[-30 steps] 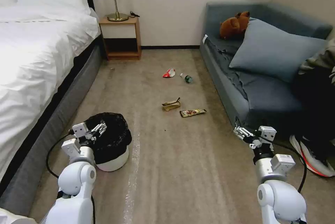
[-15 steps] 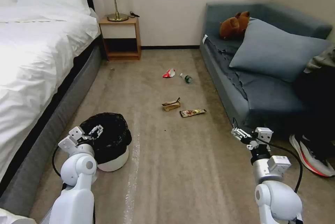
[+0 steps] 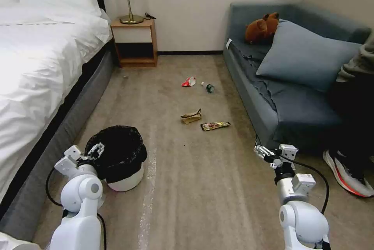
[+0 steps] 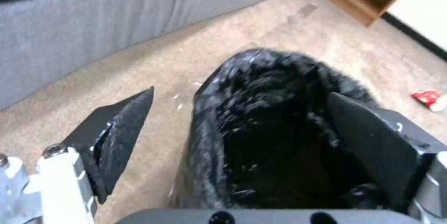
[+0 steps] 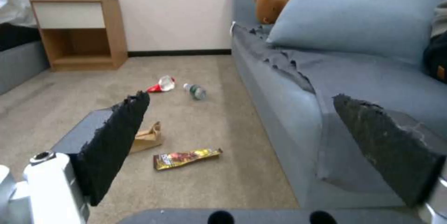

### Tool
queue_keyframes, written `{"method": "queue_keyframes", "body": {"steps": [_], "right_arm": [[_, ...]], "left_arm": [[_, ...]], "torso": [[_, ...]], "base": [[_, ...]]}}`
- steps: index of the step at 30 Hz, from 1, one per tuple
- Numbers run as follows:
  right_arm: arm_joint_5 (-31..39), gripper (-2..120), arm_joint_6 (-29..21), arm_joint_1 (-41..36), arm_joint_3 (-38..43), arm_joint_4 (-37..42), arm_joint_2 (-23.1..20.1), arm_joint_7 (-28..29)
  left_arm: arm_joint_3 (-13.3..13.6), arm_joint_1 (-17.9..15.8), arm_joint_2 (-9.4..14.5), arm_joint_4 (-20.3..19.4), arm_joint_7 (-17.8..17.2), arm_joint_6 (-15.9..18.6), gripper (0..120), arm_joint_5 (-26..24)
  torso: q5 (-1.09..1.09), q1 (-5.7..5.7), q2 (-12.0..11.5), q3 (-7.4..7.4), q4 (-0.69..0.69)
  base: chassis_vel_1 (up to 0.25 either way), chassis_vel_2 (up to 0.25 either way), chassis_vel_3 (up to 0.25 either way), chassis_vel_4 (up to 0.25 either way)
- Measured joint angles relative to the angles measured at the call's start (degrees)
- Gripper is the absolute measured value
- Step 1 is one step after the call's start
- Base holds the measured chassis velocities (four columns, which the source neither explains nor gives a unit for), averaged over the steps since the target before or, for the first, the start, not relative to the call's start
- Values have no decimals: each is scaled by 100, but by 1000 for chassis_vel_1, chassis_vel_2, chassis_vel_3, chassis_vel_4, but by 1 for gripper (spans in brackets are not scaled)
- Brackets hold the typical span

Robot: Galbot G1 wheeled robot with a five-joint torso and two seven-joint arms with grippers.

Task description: Pick up the trash bin, then pick up the garbage on the floor and place it into the trash bin.

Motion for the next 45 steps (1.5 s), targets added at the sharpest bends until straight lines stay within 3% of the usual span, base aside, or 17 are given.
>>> {"method": "queue_keyframes", "body": {"steps": [9, 20, 22, 25, 29, 31, 35, 37, 39, 45], "right_arm": [[41, 100, 71, -95, -4, 79, 5, -35], [58, 100, 146, -156, 10, 73, 22, -50], [56, 100, 161, -160, 0, 70, 34, -53], [56, 100, 162, -160, -5, 70, 36, -54], [51, 100, 169, -153, -36, 66, 49, -51], [50, 100, 169, -152, -44, 63, 52, -49], [47, 100, 174, -145, -63, 54, 66, -39], [47, 100, 174, -145, -64, 53, 66, -38], [48, 100, 178, -140, -57, 43, 65, -36], [56, 100, 186, -144, -38, 35, 61, -34]], "left_arm": [[47, -332, -31, 903, -47, -156, 100, -171], [111, -503, -54, 1024, 38, -27, 94, -389], [104, -503, -54, 1117, 112, -49, 83, -406], [100, -491, -53, 1148, 135, -88, 77, -411], [69, -449, -44, 1207, 150, -158, 56, -434], [64, -438, -42, 1208, 156, -165, 54, -435], [58, -403, -39, 1199, 161, -182, 36, -436], [58, -398, -39, 1194, 165, -182, 33, -436], [65, -382, -41, 1173, 181, -182, 19, -437], [85, -376, -47, 1185, 196, -177, 5, -428]], "torso": [[-1, 0, 0, 0, 0], [1, 0, 0, 0, -1], [1, 0, 0, 0, 0], [2, 0, 0, 0, 0], [3, 0, 0, -1, 1], [3, 0, 0, -1, 1], [1, 0, 0, -1, 2], [0, 0, 0, -1, 2], [-2, 0, 0, 0, 1], [-3, 0, 0, 0, -2]], "base": [[0, 0, 0, 0], [0, 0, 0, 0], [0, 0, 0, 0], [0, 0, 0, 0], [0, 0, 0, 0], [0, 0, 0, 0], [0, 0, 0, 0], [0, 0, 0, 0], [0, 0, 0, 0], [0, 0, 0, 0]]}}
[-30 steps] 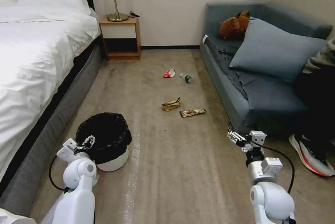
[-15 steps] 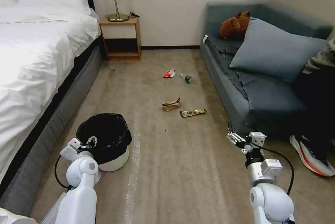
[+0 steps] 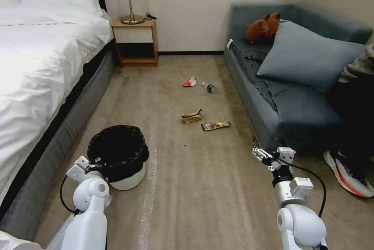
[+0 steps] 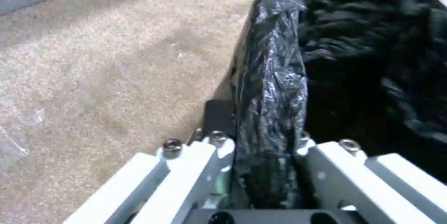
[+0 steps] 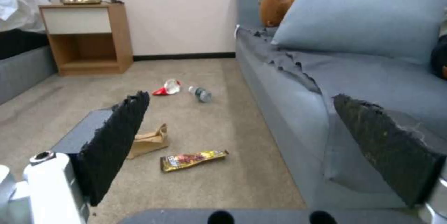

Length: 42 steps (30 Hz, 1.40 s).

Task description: Pick up the trash bin, then pick up the garbage on the floor and place it into the trash bin.

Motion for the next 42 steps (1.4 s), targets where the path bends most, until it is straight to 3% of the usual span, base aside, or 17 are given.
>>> {"method": "queue_keyframes", "body": {"steps": [10, 12, 16, 24, 34, 42], "right_arm": [[272, 100, -2, -12, -133, 32, -1, 133], [397, 100, 36, 16, -227, 69, 7, 247], [390, 100, 165, 72, -281, 33, -2, 366], [315, 100, 586, 105, -175, -117, -63, 224], [188, 100, 893, 150, -72, -342, -74, 175], [152, 100, 921, 140, 27, -328, -72, 37]], "left_arm": [[49, 125, -16, -132, 226, -12, 4, 335], [51, 228, -12, -438, 442, 9, 4, 844], [20, 294, 41, -722, 679, -3, 4, 1196], [67, 448, 690, -1224, 1053, 196, 4, 1135], [182, 724, 543, -1628, 1150, 183, 4, 1201], [210, 756, 464, -1671, 1136, 158, 4, 1201]], "torso": [[-1, 0, -1, 1, 0], [1, 0, -1, 1, -1], [1, 0, -1, 1, 1], [4, 0, -1, 0, 0], [2, 0, -1, 1, 1], [3, 0, 0, 0, 1]], "base": [[0, 0, 0, 0], [0, 0, 0, 0], [0, 0, 0, 0], [0, 0, 0, 0], [0, 0, 0, 0], [0, 0, 0, 0]]}}
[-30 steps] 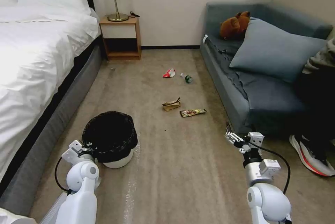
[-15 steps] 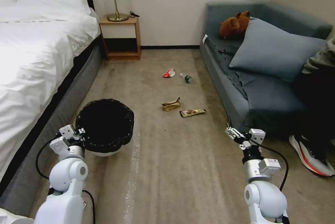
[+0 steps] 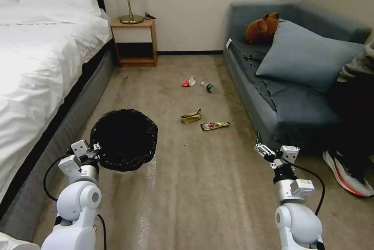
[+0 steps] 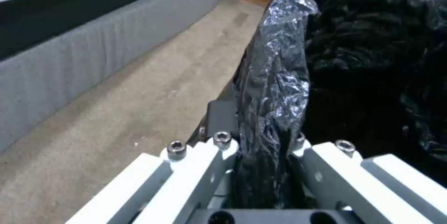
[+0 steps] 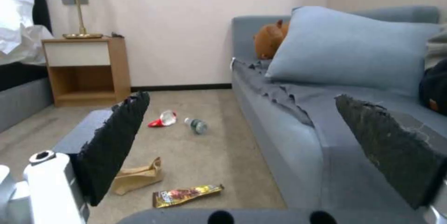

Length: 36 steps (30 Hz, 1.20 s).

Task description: Pick up the trash bin, then pick up the garbage on the floor and place it into the trash bin.

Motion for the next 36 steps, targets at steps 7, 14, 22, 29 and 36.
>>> {"method": "queue_keyframes", "body": {"steps": [7, 14, 22, 29, 36], "right_arm": [[8, 100, 31, -8, 14, 4, 15, -41], [21, 100, 47, -17, 42, 8, 34, -152], [-19, 100, 166, -60, 79, -7, 59, -253], [5, 100, 200, -93, 167, 41, 30, -288], [28, 100, 222, -102, 177, 46, 25, -299]], "left_arm": [[-41, 28, -39, 20, -18, -46, 4, -83], [-83, 105, -84, 8, -20, -104, 4, -95], [-38, 118, -206, -46, -59, -96, 4, -133], [-71, 84, -229, -42, -66, -96, 4, -128], [-78, 79, -252, -40, -74, -98, 4, -118]], "torso": [[0, 0, 0, 0, 0], [-1, 0, 0, 0, 0], [0, -1, 0, -1, 0], [0, 0, 0, 0, 0], [-1, 0, 0, 0, -1]], "base": [[0, 0, 0, 0], [0, 0, 0, 0], [-16, 15, 19, -21], [-100, 98, 94, -110], [-98, 98, 98, -104]]}}
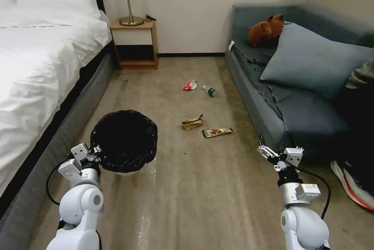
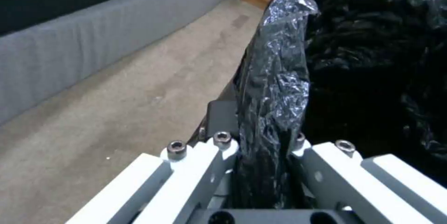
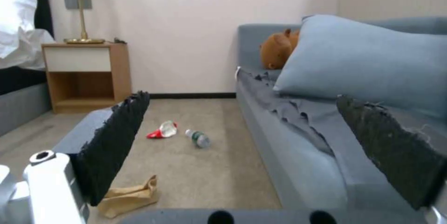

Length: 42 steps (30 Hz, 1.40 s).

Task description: Pick up the trash bin, then pick up the garbage on the floor and place it into the trash bin.

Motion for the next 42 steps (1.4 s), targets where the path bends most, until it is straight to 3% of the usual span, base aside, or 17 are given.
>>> {"method": "queue_keyframes", "body": {"steps": [42], "right_arm": [[108, 100, 46, 39, -41, -124, -34, -52]], "left_arm": [[-16, -40, 5, 55, -61, -85, 4, 128]], "torso": [[0, 0, 0, 0, 1]], "base": [[-85, 87, 86, -90]]}}
